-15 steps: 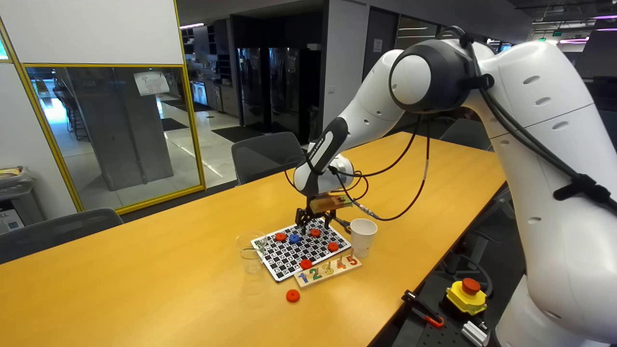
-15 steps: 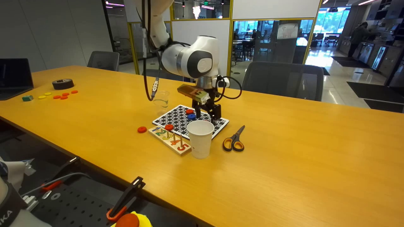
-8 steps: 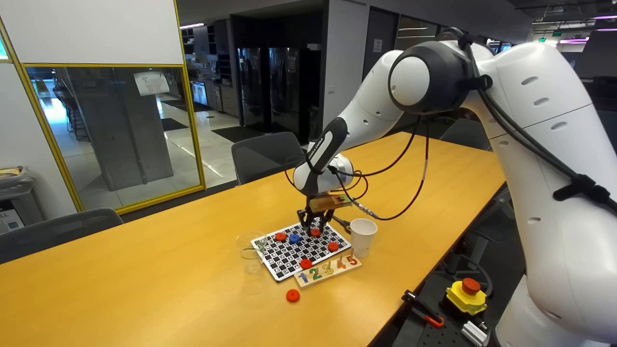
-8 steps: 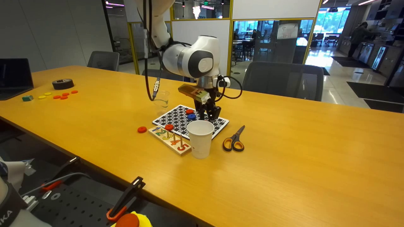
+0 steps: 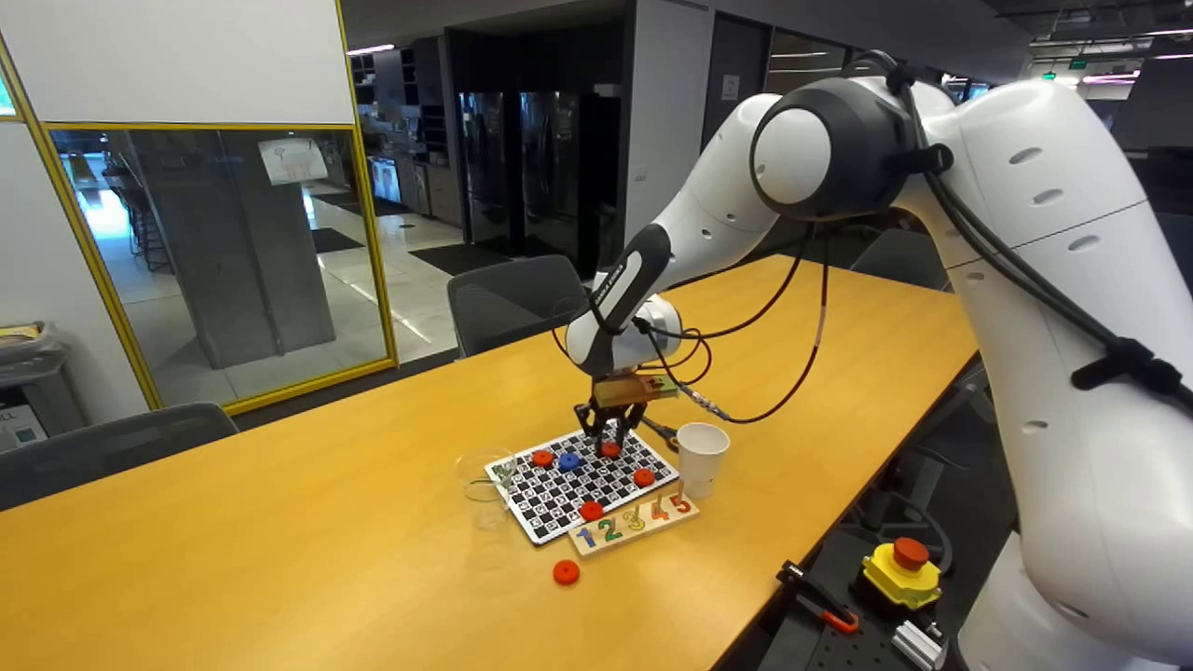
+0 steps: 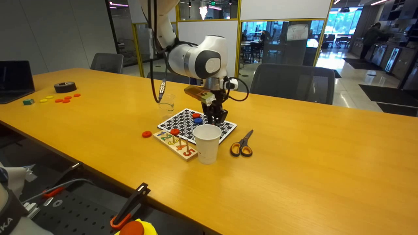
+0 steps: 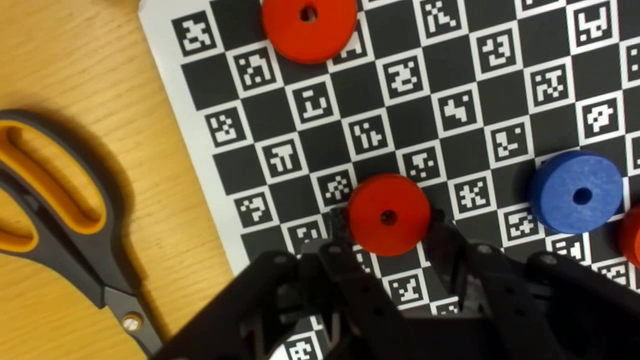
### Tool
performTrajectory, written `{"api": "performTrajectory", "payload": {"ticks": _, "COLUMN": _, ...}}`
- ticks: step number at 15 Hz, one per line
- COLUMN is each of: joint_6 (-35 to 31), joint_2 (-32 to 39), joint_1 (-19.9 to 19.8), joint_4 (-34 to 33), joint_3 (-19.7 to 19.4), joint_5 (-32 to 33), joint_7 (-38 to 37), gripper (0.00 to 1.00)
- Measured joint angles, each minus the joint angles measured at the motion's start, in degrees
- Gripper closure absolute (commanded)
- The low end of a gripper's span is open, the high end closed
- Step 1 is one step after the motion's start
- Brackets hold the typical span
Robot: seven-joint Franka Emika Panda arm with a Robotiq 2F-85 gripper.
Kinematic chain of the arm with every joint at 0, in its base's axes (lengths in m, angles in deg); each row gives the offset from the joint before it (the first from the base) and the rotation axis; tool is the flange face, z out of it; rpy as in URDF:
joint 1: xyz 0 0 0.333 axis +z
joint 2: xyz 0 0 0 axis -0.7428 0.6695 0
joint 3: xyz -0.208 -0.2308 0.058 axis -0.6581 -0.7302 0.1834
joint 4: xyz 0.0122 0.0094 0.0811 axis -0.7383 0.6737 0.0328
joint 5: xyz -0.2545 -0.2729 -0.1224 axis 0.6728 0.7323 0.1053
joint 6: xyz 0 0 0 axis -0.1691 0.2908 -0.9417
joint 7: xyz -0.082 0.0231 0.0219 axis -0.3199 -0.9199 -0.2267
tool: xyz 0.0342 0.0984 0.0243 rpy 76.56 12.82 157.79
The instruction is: Pick up the orange and blue objects from the table and put them in the two cups
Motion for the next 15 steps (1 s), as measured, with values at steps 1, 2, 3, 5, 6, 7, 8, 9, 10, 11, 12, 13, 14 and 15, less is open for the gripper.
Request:
{"api": "performTrajectory", "payload": {"ticks": 1, "joint_6": 0.0, "joint_2": -0.3, "joint_1": 0.1, "joint_4": 0.0, "joint_3": 0.0, "joint_5": 0.0, "joint_7": -0.5, "gripper": 0.84}}
{"api": "performTrajectory", "payload": {"ticks": 2, "joint_6": -0.1, "joint_2": -0.7, "joint_1": 0.4, "joint_4": 0.0, "joint_3": 0.0, "joint_5": 0.0, "joint_7": -1.0, "gripper": 0.84}}
{"api": "performTrajectory", "payload": {"ticks": 3, "joint_6": -0.1, "joint_2": -1.2, "joint_1": 0.7, "joint_4": 0.1, "joint_3": 0.0, "joint_5": 0.0, "joint_7": -1.6, "gripper": 0.84}}
{"api": "performTrajectory", "payload": {"ticks": 5, "joint_6": -0.2, "joint_2": -2.4, "joint_1": 1.7, "joint_4": 0.1, "joint_3": 0.0, "joint_5": 0.0, "joint_7": -2.9, "gripper": 0.84}}
{"api": "performTrajectory", "payload": {"ticks": 6, "joint_6": -0.2, "joint_2": -3.0, "joint_1": 2.3, "joint_4": 0.1, "joint_3": 0.0, "joint_5": 0.0, "joint_7": -3.6, "gripper": 0.84}}
{"api": "performTrajectory", "payload": {"ticks": 7, "joint_6": -0.2, "joint_2": -3.6, "joint_1": 2.8, "joint_4": 0.1, "joint_3": -0.1, "joint_5": 0.0, "joint_7": -4.4, "gripper": 0.84}}
{"api": "performTrajectory", "payload": {"ticks": 8, "joint_6": -0.2, "joint_2": -4.1, "joint_1": 3.4, "joint_4": 0.1, "joint_3": -0.3, "joint_5": 0.0, "joint_7": -5.1, "gripper": 0.84}}
{"api": "performTrajectory", "payload": {"ticks": 9, "joint_6": -0.1, "joint_2": -4.7, "joint_1": 3.9, "joint_4": 0.2, "joint_3": -0.4, "joint_5": 0.0, "joint_7": -5.5, "gripper": 0.84}}
{"api": "performTrajectory", "payload": {"ticks": 10, "joint_6": -0.1, "joint_2": -5.2, "joint_1": 4.2, "joint_4": 0.3, "joint_3": -0.4, "joint_5": 0.0, "joint_7": -5.6, "gripper": 0.84}}
{"api": "performTrajectory", "payload": {"ticks": 11, "joint_6": -0.1, "joint_2": -5.8, "joint_1": 4.5, "joint_4": 0.4, "joint_3": -0.1, "joint_5": 0.0, "joint_7": -5.6, "gripper": 0.84}}
{"api": "performTrajectory", "payload": {"ticks": 12, "joint_6": -0.1, "joint_2": -6.3, "joint_1": 4.6, "joint_4": 0.5, "joint_3": 0.5, "joint_5": 0.0, "joint_7": -5.6, "gripper": 0.84}}
{"api": "performTrajectory", "payload": {"ticks": 13, "joint_6": -0.1, "joint_2": -6.7, "joint_1": 4.8, "joint_4": 0.5, "joint_3": 1.1, "joint_5": 0.0, "joint_7": -5.6, "gripper": 0.84}}
{"api": "performTrajectory", "payload": {"ticks": 14, "joint_6": -0.1, "joint_2": -7.1, "joint_1": 5.0, "joint_4": 0.5, "joint_3": 1.9, "joint_5": 0.0, "joint_7": -5.5, "gripper": 0.84}}
{"api": "performTrajectory", "payload": {"ticks": 15, "joint_6": -0.1, "joint_2": -7.3, "joint_1": 5.3, "joint_4": 0.5, "joint_3": 2.6, "joint_5": 0.0, "joint_7": -5.5, "gripper": 0.84}}
